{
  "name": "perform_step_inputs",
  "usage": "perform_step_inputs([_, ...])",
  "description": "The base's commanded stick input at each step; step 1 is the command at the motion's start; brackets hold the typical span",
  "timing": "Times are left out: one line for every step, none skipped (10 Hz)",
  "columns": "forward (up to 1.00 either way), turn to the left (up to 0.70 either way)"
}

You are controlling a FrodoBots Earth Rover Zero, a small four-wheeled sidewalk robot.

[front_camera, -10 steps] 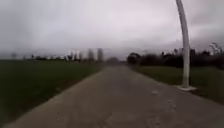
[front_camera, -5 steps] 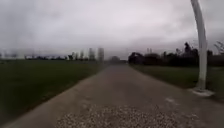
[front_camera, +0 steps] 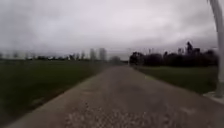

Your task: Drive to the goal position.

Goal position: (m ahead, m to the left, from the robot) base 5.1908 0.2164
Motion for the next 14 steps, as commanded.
perform_step_inputs([0.85,0.00])
perform_step_inputs([0.85,0.00])
perform_step_inputs([0.85,0.00])
perform_step_inputs([0.85,0.00])
perform_step_inputs([0.85,0.00])
perform_step_inputs([0.85,0.00])
perform_step_inputs([0.85,0.00])
perform_step_inputs([0.85,0.00])
perform_step_inputs([0.85,0.00])
perform_step_inputs([0.85,0.00])
perform_step_inputs([0.85,0.00])
perform_step_inputs([0.85,0.00])
perform_step_inputs([0.85,0.00])
perform_step_inputs([0.85,0.00])
